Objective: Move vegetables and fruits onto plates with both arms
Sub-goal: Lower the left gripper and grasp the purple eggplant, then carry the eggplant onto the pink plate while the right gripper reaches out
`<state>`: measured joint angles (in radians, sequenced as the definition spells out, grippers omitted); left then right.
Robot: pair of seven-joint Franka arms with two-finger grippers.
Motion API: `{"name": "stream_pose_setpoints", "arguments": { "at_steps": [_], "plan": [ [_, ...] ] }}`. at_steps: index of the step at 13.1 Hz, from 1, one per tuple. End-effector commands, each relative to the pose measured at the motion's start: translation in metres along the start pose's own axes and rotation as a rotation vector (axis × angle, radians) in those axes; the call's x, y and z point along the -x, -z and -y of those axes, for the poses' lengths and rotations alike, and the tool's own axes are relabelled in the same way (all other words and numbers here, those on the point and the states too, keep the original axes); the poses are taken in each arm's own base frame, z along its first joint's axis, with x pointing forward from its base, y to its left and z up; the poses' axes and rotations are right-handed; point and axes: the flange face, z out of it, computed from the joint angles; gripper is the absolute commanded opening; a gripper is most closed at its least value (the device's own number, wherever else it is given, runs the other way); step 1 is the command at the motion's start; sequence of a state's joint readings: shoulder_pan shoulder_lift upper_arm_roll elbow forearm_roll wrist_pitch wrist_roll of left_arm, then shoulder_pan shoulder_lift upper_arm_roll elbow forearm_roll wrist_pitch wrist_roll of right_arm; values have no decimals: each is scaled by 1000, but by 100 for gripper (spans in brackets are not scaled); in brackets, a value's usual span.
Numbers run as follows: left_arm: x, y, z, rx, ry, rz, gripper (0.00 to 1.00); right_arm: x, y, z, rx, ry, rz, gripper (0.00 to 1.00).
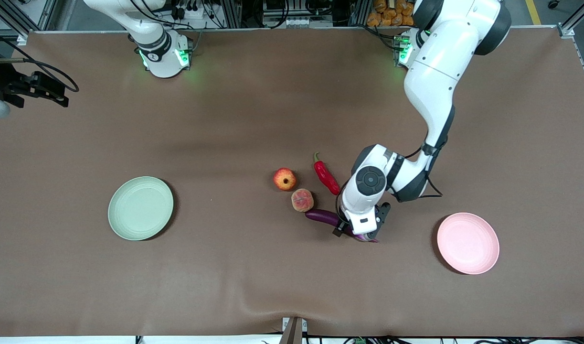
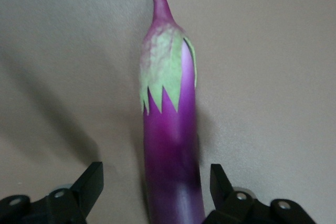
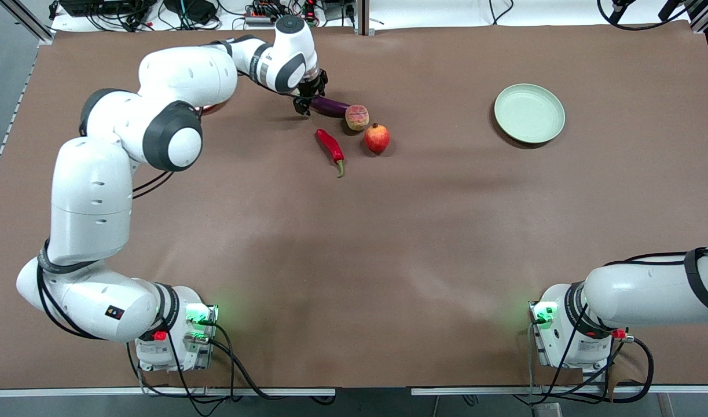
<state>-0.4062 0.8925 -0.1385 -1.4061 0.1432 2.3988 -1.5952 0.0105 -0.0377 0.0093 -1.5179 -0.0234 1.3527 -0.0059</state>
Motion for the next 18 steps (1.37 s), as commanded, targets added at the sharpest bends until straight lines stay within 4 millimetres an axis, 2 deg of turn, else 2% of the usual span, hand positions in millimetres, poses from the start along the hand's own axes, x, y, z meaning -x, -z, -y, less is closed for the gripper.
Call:
{"name": "stream_pose_setpoints", "arguments": {
  "at_steps": [1,2,3,4,6,7,8,9,11,12,13,14,16,18],
  "plan": [
    [2,-2,-7,29,-12,-24,0,-1,-1,-3,1,8,6,100],
    [-2,7,-10,40,-24,-36,0,-4,-4,-3,0,10,14,100],
    [-15,24,-13,49,-59,-65,0,-13,-14,1,16,16,33,100],
    [-35,39,-11,18,-103,-92,0,-16,-15,3,20,20,35,100],
    [-90,87,-1,-77,-253,-107,0,-19,-17,2,16,19,35,100],
    [-114,117,4,-84,-327,-110,0,-28,-29,2,20,18,56,100],
    [-133,132,10,-104,-381,-108,0,-45,-55,0,20,16,108,100],
    [-164,140,23,-156,-432,-97,0,-56,-73,2,20,16,140,100],
    [-217,137,60,-241,-542,-67,0,-65,-82,10,2,22,139,100],
    [-248,136,77,-260,-577,-62,0,-71,-88,25,2,46,134,100],
    [-273,137,90,-268,-602,-53,0,-79,-94,42,7,66,112,100],
    [-289,133,100,-274,-632,-40,0,-87,-104,59,13,49,106,100],
    [-315,122,117,-264,-670,-34,0,-100,-129,100,-19,-84,122,100],
    [-352,107,141,-242,-739,-29,0,-111,-157,149,-88,-233,144,100]
  ]
}}
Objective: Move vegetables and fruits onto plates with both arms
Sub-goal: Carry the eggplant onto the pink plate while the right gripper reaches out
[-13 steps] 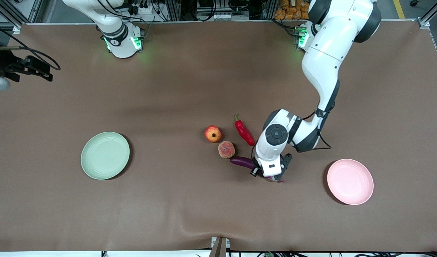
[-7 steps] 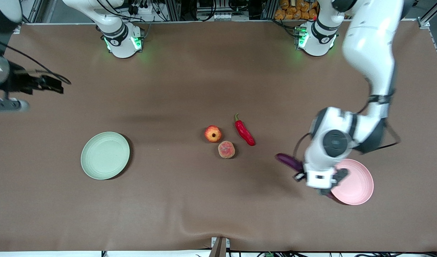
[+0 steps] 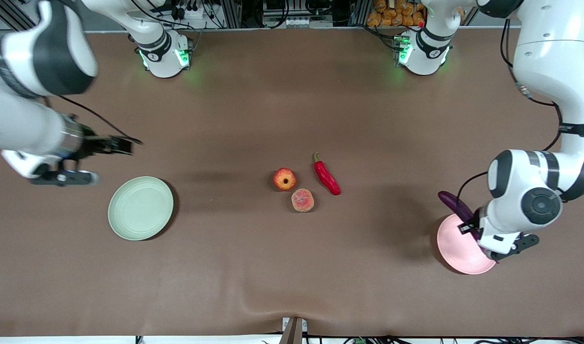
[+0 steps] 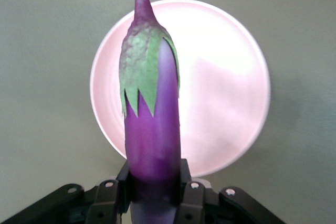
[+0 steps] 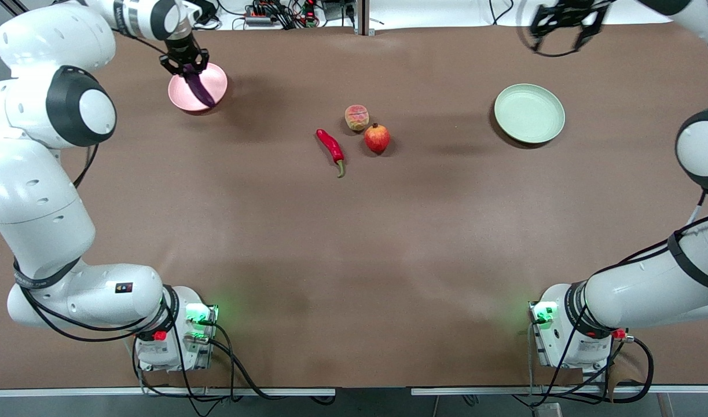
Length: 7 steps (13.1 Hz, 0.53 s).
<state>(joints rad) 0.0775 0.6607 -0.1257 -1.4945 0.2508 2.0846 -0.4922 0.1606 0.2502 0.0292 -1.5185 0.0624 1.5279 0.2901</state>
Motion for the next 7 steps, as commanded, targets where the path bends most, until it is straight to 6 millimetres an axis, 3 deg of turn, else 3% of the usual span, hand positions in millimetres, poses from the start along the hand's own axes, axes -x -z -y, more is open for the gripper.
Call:
{"name": "stream_pose_setpoints", "arguments": {
  "at_steps": [1,3,5,7],
  "plan": [
    [-11,-22,36,12,-87,-33,0,-8,-30,63,-82,-135,21,100],
    [-20,-31,51,26,-139,-56,0,-5,-58,127,-132,-161,13,100],
    [-19,-38,47,26,-148,-51,0,5,-88,193,-144,-189,-34,100],
    [-20,-49,43,35,-151,-55,0,15,-124,242,-138,-147,-60,100]
  ]
}}
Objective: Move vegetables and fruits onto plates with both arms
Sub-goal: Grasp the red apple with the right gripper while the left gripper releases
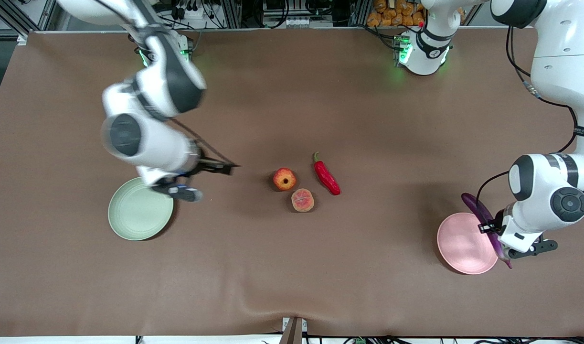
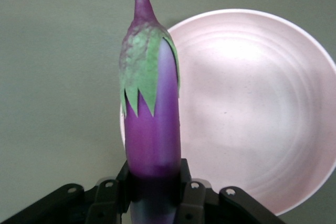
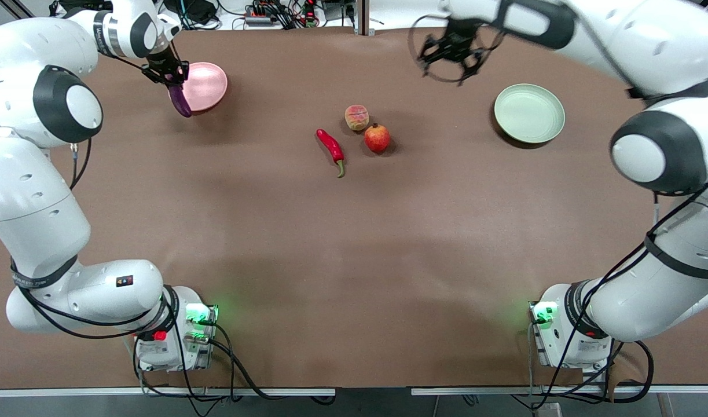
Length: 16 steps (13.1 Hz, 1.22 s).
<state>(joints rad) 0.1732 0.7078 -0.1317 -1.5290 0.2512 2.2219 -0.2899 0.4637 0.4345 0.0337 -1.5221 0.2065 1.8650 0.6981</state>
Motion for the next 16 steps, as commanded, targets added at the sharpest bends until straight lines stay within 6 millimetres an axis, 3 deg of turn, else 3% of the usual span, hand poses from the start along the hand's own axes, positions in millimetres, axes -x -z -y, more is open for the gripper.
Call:
{"name": "stream_pose_setpoints", "arguments": {
  "at_steps": [1,2,3,4,5,6,10,12,14,15,16],
  "plan": [
    [-1,-7,-8,-2,-28,-24,1,16,-46,42,-4,2,-21,100],
    [-1,-10,-10,1,-28,-27,11,22,-70,59,-9,-4,-42,100],
    [-1,-10,-11,2,-29,-25,27,27,-91,73,-17,14,-67,100],
    [0,-11,-13,8,-26,-22,50,28,-109,81,-28,18,-85,100],
    [0,-12,-12,8,-25,-22,86,31,-127,90,-36,32,-104,100],
    [0,-12,-10,9,-23,-28,100,35,-141,97,-37,47,-124,100],
    [1,1,-29,28,-28,-38,100,41,-185,106,-12,38,-149,100],
    [9,18,-59,64,2,-26,100,54,-206,115,2,24,-159,100],
    [27,27,-107,99,111,26,100,55,-213,114,32,44,-185,97],
    [35,27,-126,112,152,44,100,53,-213,113,32,42,-185,52],
    [45,28,-150,120,178,52,100,45,-206,109,31,38,-188,15]
  ]
}}
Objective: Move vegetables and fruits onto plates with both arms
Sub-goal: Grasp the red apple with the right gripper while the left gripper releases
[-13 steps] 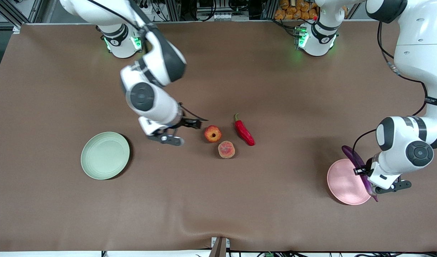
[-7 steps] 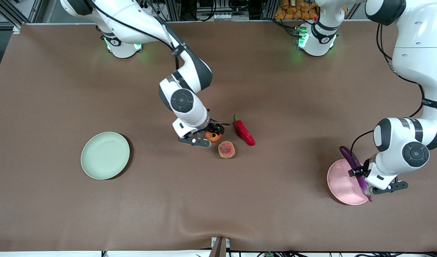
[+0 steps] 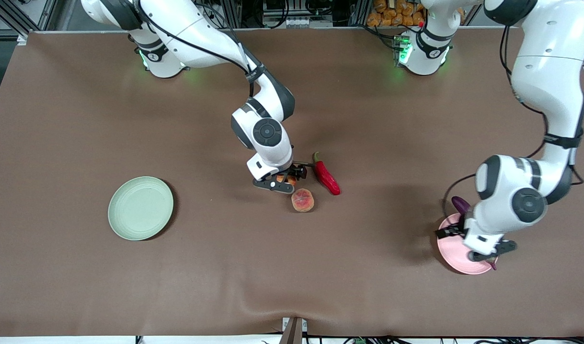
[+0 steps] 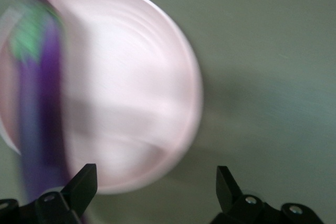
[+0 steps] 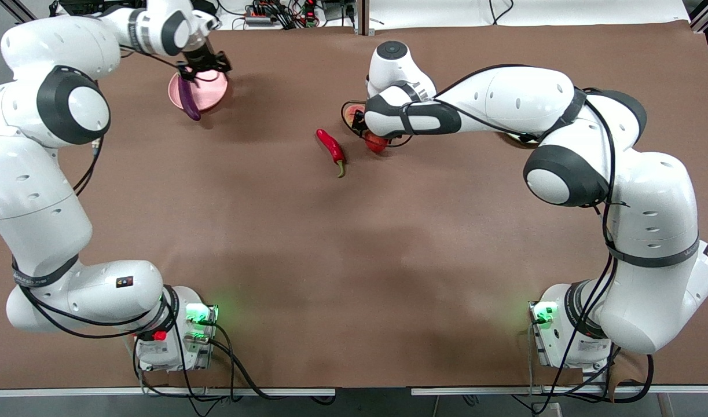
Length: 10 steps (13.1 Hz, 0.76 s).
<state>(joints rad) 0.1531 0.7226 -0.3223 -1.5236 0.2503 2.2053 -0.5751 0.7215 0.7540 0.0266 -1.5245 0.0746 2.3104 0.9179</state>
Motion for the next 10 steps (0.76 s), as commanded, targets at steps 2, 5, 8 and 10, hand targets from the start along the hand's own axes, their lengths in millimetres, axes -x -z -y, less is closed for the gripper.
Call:
{"name": "stream_pose_setpoints", "arguments": {
  "at_steps": [2,5,8,10],
  "plan": [
    [57,-2,-86,-8,110,27,100,-30,24,-12,3,-35,-20,0],
    [103,-16,-148,-9,220,30,100,-69,76,-38,96,-93,66,0],
    [150,-29,-198,5,318,26,100,-111,132,-107,172,-108,131,0],
    [188,-47,-214,-10,347,34,100,-145,147,-176,206,-76,163,0]
  ]
}}
